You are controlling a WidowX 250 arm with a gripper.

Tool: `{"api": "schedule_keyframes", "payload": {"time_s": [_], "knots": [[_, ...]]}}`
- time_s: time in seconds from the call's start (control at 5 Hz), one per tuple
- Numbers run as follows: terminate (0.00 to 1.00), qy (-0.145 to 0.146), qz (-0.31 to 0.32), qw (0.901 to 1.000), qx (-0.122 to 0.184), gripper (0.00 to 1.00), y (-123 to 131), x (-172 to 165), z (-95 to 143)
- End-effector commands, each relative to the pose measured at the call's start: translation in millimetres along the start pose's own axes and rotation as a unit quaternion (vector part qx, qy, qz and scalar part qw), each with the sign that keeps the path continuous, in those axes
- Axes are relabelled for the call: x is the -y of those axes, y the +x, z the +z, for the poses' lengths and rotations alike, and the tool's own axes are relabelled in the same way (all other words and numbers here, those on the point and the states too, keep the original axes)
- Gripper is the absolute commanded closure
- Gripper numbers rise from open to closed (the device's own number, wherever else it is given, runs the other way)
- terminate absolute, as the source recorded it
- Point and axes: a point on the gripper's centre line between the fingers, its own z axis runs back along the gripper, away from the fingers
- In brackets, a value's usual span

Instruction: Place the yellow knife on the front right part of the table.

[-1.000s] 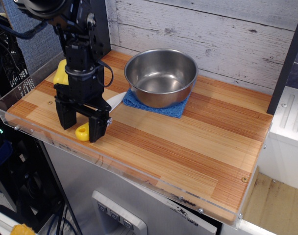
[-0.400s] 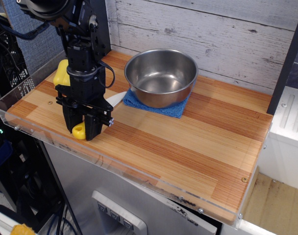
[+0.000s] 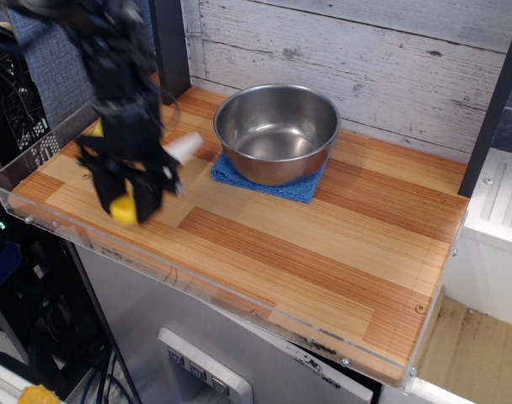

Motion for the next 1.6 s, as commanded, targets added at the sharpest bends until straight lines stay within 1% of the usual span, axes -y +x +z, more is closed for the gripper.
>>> {"api": "schedule_keyframes", "payload": {"time_s": [0.0,0.2,0.4,0.6,0.8,1.0,1.2,1.4], "knots": [[0.0,-0.023,0.001,0.9949,0.098,1.0,2,23,90],[0.0,-0.05,-0.068,0.9924,0.09,1.0,-5,67,100],[0.0,-0.05,-0.107,0.9899,0.078,1.0,-16,102,99],[0.0,-0.025,-0.1,0.9918,0.076,1.0,-19,123,86],[0.0,0.008,-0.061,0.995,0.079,1.0,-18,141,66],[0.0,0.019,-0.05,0.9968,0.06,1.0,-9,153,44],[0.0,0.01,-0.102,0.9945,0.022,1.0,-3,167,23],[0.0,0.014,-0.14,0.99,-0.004,1.0,-2,176,6]]}}
